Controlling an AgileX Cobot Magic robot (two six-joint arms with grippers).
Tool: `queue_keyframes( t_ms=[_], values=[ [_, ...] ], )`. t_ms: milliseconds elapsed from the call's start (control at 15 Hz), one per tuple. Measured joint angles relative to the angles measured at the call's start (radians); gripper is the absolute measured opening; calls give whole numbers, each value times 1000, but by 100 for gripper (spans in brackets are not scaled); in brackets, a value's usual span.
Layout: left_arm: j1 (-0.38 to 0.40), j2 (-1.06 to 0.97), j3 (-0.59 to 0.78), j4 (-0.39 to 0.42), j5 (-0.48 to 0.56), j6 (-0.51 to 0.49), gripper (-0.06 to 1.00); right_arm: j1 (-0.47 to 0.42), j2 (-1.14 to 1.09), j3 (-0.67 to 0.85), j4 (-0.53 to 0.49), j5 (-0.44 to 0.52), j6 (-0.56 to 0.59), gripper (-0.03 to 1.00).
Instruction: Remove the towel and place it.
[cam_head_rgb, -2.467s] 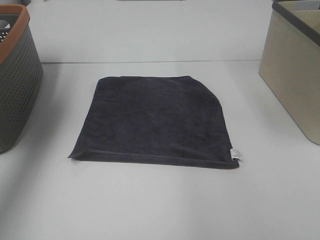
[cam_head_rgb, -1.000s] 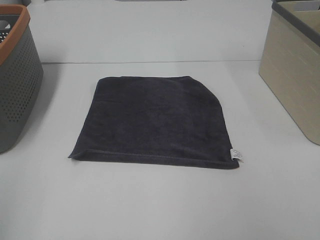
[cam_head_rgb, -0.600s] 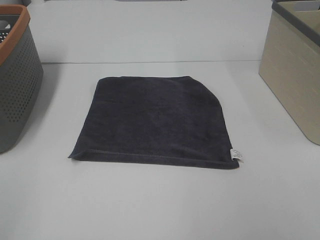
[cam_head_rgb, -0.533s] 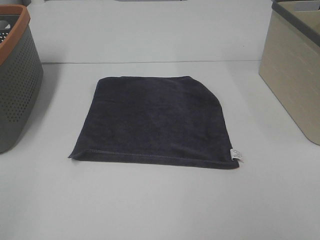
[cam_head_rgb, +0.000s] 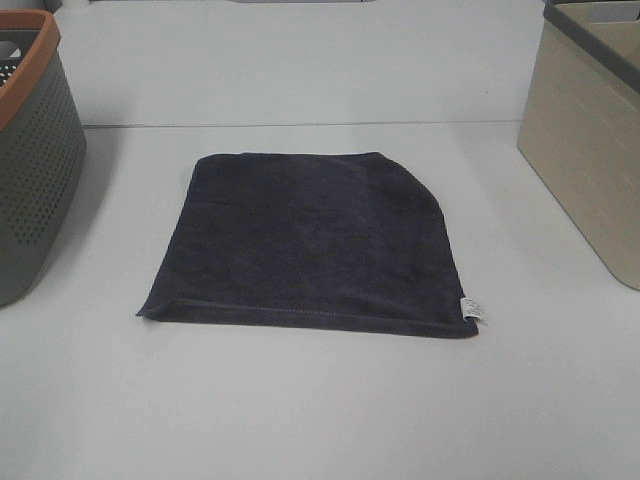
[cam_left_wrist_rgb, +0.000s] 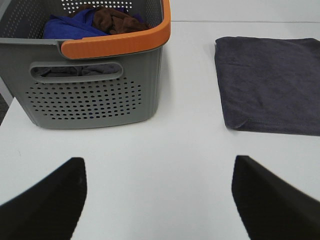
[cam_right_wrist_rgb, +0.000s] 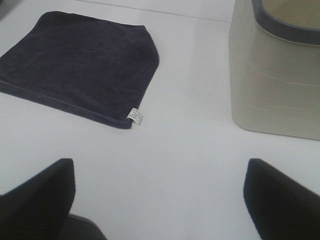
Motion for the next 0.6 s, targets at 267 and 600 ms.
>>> queue_keyframes(
  t_ms=[267, 600],
  values=[
    [0, 0, 0, 0, 0, 1, 74, 0, 0, 0, 0, 0, 0, 88],
    [0, 0, 0, 0, 0, 1, 74, 0, 0, 0, 0, 0, 0, 88]
  ],
)
